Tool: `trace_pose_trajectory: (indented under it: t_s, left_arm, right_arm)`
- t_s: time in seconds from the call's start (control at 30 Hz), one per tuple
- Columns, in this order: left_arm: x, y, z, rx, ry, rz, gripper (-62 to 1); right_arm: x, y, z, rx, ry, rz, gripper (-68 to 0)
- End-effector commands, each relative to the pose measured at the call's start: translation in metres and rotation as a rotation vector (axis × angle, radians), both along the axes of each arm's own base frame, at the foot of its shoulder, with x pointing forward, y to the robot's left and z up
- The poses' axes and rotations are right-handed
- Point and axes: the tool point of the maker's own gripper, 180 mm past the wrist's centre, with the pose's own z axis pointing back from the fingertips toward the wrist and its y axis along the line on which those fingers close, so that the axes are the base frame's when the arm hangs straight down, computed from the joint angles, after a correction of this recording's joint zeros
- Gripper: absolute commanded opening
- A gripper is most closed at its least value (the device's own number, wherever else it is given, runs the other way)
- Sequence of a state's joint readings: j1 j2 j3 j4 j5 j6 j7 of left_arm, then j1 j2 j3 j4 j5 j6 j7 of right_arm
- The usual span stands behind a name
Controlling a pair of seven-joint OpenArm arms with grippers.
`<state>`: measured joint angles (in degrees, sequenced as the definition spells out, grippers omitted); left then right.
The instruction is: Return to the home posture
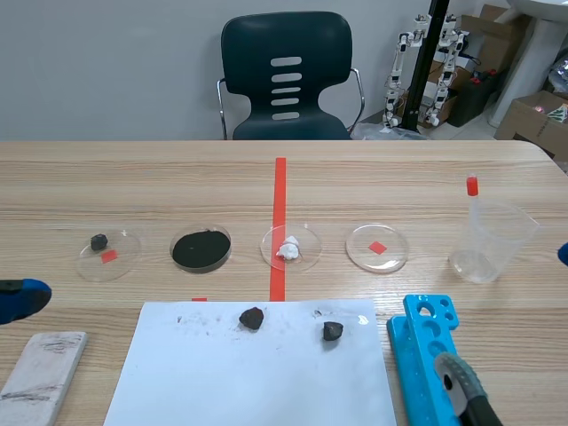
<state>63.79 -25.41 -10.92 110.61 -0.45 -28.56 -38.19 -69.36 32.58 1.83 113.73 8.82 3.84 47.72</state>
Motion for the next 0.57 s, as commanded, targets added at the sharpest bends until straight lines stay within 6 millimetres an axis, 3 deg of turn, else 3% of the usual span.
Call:
trace_pose_trajectory:
  t_s: [0.0, 0.53]
  left_arm:
    - [0.0028, 0.0009, 0.0067, -0.019, -0.023, 0.009, 1.4]
    - [0.0028, 0.0009, 0.0067, -0.019, -0.023, 0.009, 1.4]
  right_arm:
    - [0.0037, -0.0013, 0.007, 0.012, -0.033, -0.002, 0.4]
    - [0.0035, -0.0012, 0.0086, 0.018, -0.04, -0.001, 0.4]
